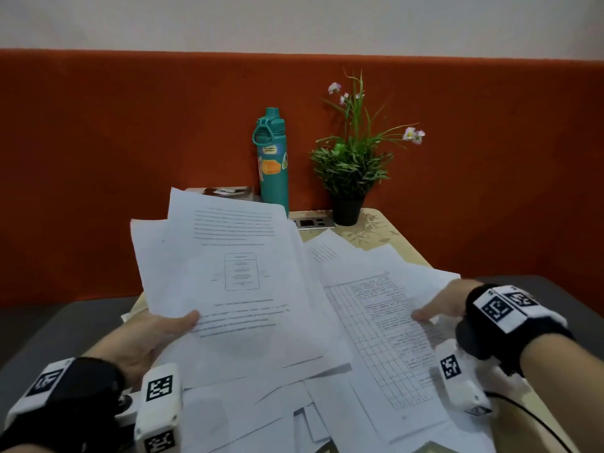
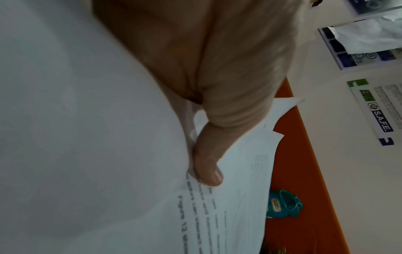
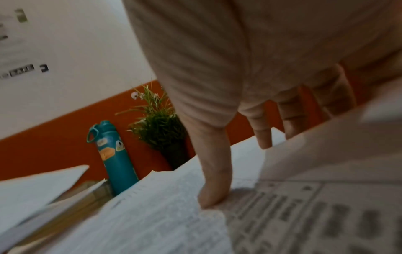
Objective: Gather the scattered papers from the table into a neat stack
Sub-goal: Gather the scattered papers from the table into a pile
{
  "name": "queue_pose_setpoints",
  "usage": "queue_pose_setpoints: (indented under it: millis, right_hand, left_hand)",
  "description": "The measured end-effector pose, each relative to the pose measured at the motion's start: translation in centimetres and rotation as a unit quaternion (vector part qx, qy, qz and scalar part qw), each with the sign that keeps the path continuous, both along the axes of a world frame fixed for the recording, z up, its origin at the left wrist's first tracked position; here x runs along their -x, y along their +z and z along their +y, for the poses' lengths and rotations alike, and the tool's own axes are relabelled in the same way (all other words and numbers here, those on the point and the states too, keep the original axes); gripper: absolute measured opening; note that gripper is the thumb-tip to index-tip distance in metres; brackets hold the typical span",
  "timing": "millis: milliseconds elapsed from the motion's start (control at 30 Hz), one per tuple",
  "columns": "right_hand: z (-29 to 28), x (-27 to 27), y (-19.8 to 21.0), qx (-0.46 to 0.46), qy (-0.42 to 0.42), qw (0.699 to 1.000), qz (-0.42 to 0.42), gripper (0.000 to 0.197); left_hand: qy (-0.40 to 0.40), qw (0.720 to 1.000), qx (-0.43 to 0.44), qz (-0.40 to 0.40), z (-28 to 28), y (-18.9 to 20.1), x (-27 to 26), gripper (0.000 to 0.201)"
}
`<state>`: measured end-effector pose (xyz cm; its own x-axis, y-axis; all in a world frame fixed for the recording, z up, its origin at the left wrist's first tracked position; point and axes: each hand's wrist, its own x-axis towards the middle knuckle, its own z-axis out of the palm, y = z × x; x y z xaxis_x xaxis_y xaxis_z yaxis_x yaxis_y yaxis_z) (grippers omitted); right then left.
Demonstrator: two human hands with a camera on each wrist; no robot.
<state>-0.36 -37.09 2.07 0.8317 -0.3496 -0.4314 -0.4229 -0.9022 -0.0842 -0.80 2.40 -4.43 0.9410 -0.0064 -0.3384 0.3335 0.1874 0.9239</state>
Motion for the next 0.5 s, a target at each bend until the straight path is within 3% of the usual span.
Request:
queue_pose_setpoints:
  millis: [133, 333, 400, 500]
  right_hand:
    - [0.2, 0.4, -0.7, 0.025, -0.009, 1.000, 0.012, 0.072]
    - [-0.2, -0.4, 1.3, 0.034, -0.035, 0.998, -0.051, 0.062]
    - [-0.8, -1.0, 1.4, 0.004, -0.055, 0.995, -0.084, 0.058]
    - [-0.2, -2.2, 1.2, -0.071, -0.064, 0.986, -0.134, 0.048]
  left_hand:
    - [0.001, 1.000, 0.007, -0.001, 0.0, -0.4, 0.0, 0.025]
    - [0.003, 1.000, 0.021, -0.005, 0.4, -0.6, 0.2, 0.050]
    - [0.002, 1.000, 0.025, -0.005, 0.5, -0.8, 0.2, 0.062]
    - [0.002, 1.000, 0.023, -0.004, 0.5, -0.8, 0.1, 0.063]
